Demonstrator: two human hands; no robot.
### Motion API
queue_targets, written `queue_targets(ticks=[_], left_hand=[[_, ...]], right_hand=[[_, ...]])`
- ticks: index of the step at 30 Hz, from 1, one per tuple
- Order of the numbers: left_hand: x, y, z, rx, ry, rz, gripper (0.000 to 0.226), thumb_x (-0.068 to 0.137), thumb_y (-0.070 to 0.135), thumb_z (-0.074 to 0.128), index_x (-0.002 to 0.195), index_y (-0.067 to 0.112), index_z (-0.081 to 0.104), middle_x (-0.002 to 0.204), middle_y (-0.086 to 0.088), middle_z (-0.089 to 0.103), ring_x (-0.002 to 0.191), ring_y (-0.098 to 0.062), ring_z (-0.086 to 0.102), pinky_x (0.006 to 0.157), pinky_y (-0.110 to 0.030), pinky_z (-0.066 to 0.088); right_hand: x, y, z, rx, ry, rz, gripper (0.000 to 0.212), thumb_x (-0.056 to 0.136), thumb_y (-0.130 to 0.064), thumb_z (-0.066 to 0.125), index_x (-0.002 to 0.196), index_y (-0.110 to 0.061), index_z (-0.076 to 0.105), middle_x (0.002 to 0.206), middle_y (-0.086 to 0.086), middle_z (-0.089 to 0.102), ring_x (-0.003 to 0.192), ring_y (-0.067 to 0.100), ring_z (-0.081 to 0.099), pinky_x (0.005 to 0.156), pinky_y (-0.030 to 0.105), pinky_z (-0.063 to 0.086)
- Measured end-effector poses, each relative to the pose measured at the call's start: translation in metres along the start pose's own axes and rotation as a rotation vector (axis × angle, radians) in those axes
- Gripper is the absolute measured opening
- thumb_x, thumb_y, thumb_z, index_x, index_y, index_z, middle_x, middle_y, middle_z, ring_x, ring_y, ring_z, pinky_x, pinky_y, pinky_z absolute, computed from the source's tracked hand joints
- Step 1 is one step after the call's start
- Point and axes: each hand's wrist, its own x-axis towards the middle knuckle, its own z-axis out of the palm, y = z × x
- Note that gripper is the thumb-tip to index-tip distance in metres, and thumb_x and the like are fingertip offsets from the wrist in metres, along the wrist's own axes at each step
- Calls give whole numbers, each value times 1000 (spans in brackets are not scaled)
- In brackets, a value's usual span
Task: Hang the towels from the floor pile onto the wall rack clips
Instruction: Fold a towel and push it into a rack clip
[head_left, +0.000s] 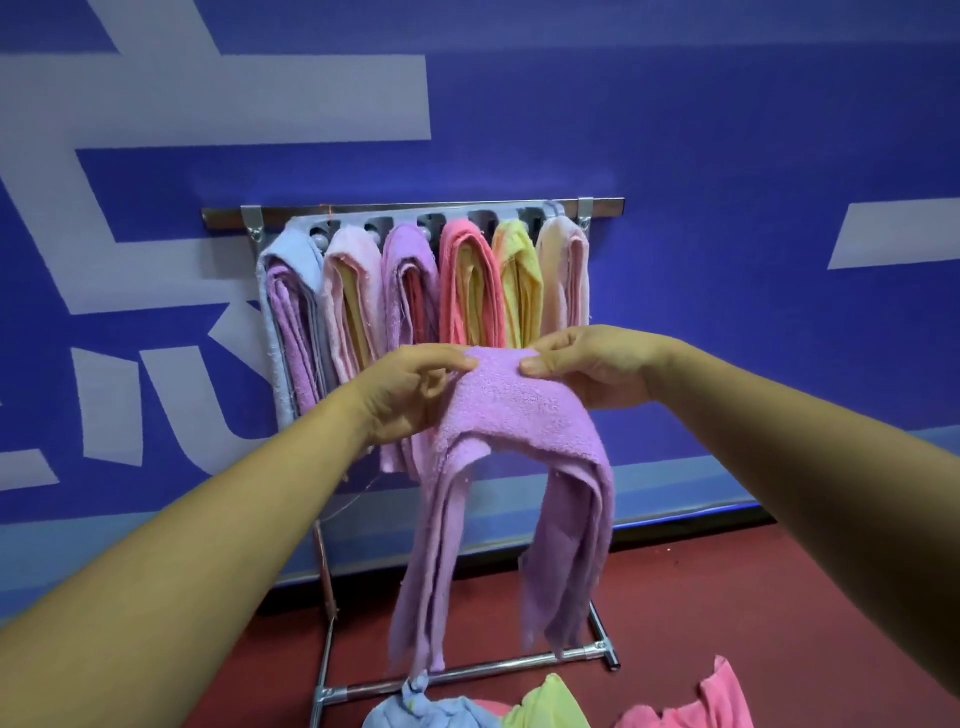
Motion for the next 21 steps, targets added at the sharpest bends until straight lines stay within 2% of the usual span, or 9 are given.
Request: queue_targets(ticks=[3, 5, 7, 9, 11, 14, 18, 20, 21], left_hand=[[25, 14, 0, 145, -47, -22, 53, 74, 18, 68, 122, -3, 62, 113, -17, 64, 99, -27, 57, 88, -36, 46], [38, 23, 5, 304, -115, -37, 29, 84, 14, 65, 110, 1, 67, 94, -1, 68, 82, -11, 62, 70, -22, 50], [55, 30, 5, 424, -119, -64, 11, 93, 11, 58, 96, 4, 66, 79, 5, 65, 66, -5, 58, 59, -19, 45], [73, 37, 4, 489, -119, -57, 34, 87, 21, 65, 103, -9, 60, 86, -9, 56, 74, -18, 51, 67, -26, 40], [90, 48, 6, 496, -130, -53, 49, 77, 30, 71, 108, -7, 59, 98, -11, 46, 82, -25, 41, 69, -32, 36], [116, 71, 15, 520, -131, -18, 20, 78, 24, 66, 89, 8, 62, 88, -9, 54, 81, -17, 49, 70, -29, 39], [149, 112, 13, 579, -142, 35, 10, 79, 21, 63, 85, 13, 61, 84, -5, 57, 82, -18, 52, 76, -30, 44], [159, 132, 11, 603, -130, 63, 10, 80, 19, 60, 72, 19, 66, 75, 0, 60, 73, -16, 55, 72, -26, 47], [163, 140, 9, 612, -113, 86, 13, 79, 19, 59, 67, 21, 66, 71, 1, 58, 68, -15, 53, 67, -24, 47]], right_hand=[[-2, -11, -23, 42, 34, -85, 22, 86, -15, 59, 78, -11, 79, 79, 3, 74, 71, 13, 69, 70, 25, 56], [-3, -15, -40, 72, 123, -123, 29, 91, -11, 52, 78, -9, 78, 77, 6, 74, 68, 15, 69, 66, 24, 56], [-4, -19, -57, 34, 200, -122, 27, 97, -7, 49, 83, -4, 73, 74, 7, 72, 65, 15, 68, 62, 24, 55], [-4, -22, -73, -55, 225, -78, 17, 98, -5, 52, 93, 6, 64, 79, 10, 70, 68, 17, 67, 63, 26, 55], [-3, -28, -90, -141, 277, -54, 27, 95, -5, 57, 106, 20, 55, 88, 17, 65, 73, 20, 66, 67, 28, 56], [-4, -43, -114, -155, 340, -67, 25, 95, -4, 56, 109, 16, 60, 85, 14, 67, 70, 18, 66, 65, 27, 56], [8, -69, -140, -129, 400, -80, 11, 97, -5, 53, 91, -1, 61, 76, 7, 64, 65, 16, 62, 61, 24, 53], [20, -83, -150, -125, 436, -83, 10, 97, -5, 53, 93, 1, 60, 85, 13, 65, 68, 17, 64, 63, 25, 53], [27, -89, -153, -130, 434, -90, 18, 95, -6, 55, 105, 8, 60, 101, 22, 68, 80, 21, 66, 72, 28, 54]])
